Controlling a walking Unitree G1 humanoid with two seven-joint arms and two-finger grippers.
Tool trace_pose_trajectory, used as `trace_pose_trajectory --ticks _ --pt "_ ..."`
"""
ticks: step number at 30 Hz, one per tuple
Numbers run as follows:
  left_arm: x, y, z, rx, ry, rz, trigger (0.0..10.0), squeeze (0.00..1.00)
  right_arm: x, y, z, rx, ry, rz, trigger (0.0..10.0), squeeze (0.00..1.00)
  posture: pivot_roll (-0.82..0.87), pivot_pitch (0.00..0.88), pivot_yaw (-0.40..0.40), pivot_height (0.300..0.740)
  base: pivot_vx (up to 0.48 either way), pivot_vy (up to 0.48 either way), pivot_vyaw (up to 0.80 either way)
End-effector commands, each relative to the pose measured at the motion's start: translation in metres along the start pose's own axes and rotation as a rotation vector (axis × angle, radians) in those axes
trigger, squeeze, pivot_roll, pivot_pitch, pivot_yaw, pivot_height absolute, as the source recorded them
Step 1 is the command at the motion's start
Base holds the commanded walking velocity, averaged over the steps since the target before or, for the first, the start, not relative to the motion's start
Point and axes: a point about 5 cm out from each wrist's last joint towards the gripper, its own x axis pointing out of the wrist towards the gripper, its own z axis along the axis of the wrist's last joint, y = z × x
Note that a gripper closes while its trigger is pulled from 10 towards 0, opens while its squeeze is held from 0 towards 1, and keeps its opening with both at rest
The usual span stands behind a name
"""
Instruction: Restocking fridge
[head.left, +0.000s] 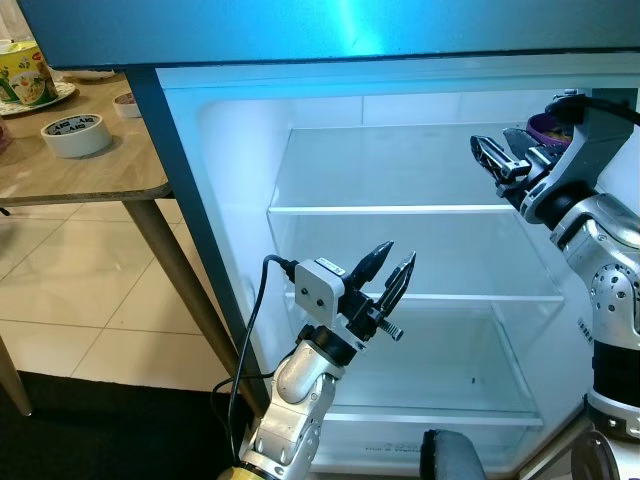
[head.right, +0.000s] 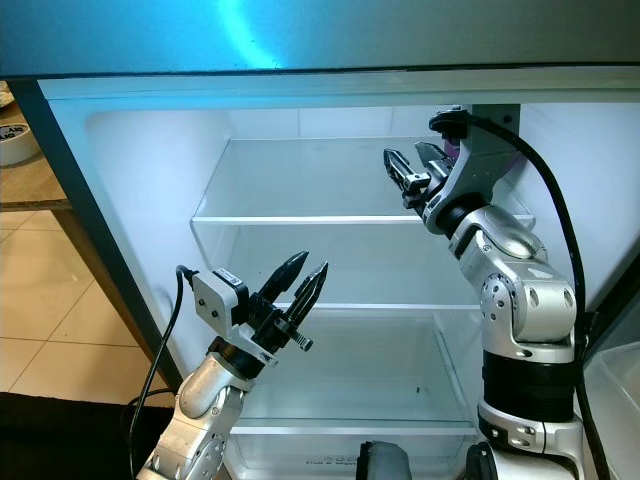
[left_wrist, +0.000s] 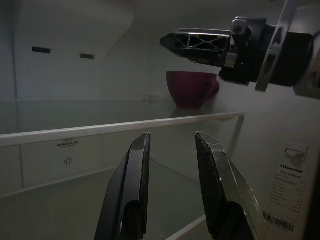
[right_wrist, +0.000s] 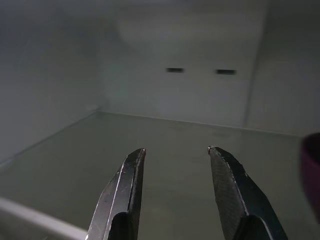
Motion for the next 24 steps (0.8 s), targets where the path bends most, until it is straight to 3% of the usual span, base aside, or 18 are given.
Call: trace_pose_trajectory --ticks 1,5,13,19,24 --pt "-0.001 -0.008 -0.007 -0.056 0.004 0.024 10.0 0.00 -0.004 0.007 -0.013 0.013 0.023 0.075 10.0 0.00 -0.11 0.074 0.029 0.450 0.000 0.000 0.00" --pt "-0.001 -0.008 -0.006 -0.054 0.001 0.024 10.0 0.00 -0.013 0.013 -0.034 0.064 0.032 0.191 10.0 0.00 -0.11 0.070 0.027 0.450 0.000 0.000 0.00" --pt "-0.002 -0.008 -0.007 -0.054 0.003 0.026 10.0 0.00 -0.028 0.005 -0.054 0.116 -0.041 0.232 10.0 0.00 -0.11 0.071 0.026 0.450 0.000 0.000 0.00" --pt "-0.002 -0.007 -0.007 -0.053 0.002 0.027 10.0 0.00 -0.034 0.004 -0.054 0.168 -0.114 0.266 10.0 0.00 -0.11 0.073 0.026 0.450 0.000 0.000 0.00" --pt "-0.003 -0.006 -0.007 -0.052 0.005 0.031 10.0 0.00 -0.051 0.002 -0.063 0.265 -0.162 0.356 10.0 0.00 -0.11 0.072 0.027 0.450 0.000 0.000 0.00"
